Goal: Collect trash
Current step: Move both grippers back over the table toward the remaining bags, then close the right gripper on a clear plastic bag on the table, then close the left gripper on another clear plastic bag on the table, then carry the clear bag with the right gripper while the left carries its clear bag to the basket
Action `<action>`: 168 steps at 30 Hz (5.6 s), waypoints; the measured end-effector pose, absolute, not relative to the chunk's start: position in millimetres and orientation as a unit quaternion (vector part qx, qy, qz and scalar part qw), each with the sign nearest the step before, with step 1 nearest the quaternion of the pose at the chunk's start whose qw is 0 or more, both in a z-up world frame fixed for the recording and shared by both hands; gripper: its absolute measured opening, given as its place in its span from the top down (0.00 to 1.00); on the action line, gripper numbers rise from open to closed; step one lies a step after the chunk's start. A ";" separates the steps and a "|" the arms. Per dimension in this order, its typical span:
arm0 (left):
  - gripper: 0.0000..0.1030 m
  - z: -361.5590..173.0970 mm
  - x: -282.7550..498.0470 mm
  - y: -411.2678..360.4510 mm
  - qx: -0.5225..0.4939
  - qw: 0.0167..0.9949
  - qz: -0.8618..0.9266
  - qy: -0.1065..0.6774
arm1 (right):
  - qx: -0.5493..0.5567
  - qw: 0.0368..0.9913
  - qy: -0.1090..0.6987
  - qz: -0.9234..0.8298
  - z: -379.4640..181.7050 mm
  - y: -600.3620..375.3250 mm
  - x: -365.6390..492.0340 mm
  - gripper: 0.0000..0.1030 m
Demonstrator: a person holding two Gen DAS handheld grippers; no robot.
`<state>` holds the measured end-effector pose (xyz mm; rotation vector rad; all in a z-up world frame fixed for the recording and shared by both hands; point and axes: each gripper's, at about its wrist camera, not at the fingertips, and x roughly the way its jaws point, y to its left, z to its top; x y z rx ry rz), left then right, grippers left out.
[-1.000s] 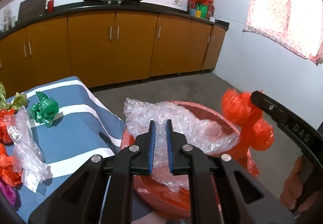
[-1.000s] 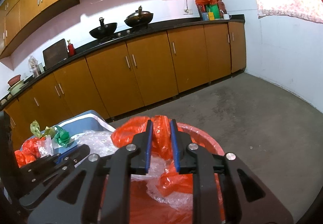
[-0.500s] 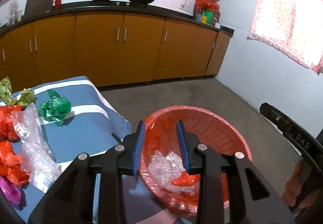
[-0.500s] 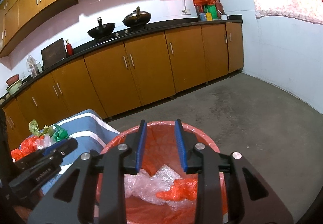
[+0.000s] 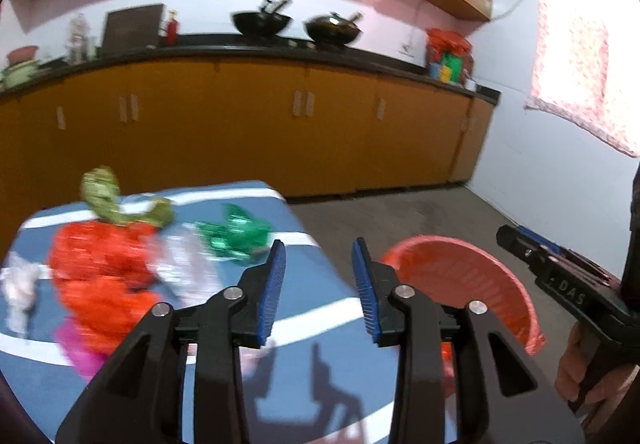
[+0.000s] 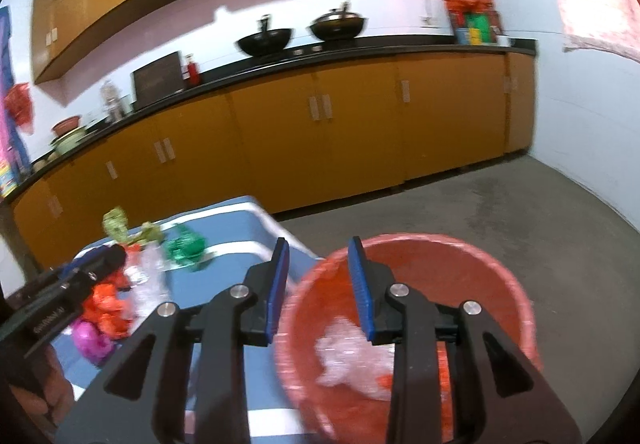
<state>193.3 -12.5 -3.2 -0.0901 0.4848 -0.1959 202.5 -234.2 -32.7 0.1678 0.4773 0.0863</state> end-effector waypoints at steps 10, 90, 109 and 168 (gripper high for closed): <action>0.53 -4.0 155.8 128.2 -0.038 0.975 0.079 0.206 | 0.040 0.950 0.269 0.155 -44.7 -114.8 223.4 0.57; 0.83 0.2 165.1 202.1 -0.058 0.961 0.095 0.254 | 0.017 0.940 0.272 0.205 -36.2 -72.9 220.1 0.90; 0.83 36.6 168.7 92.2 -0.041 0.973 -0.037 0.226 | 0.047 0.960 0.244 0.129 -17.9 -155.9 197.6 0.90; 0.83 -46.4 225.3 -173.7 0.016 0.912 -0.258 0.318 | 0.106 0.954 0.281 -0.029 -71.0 -346.0 194.9 0.89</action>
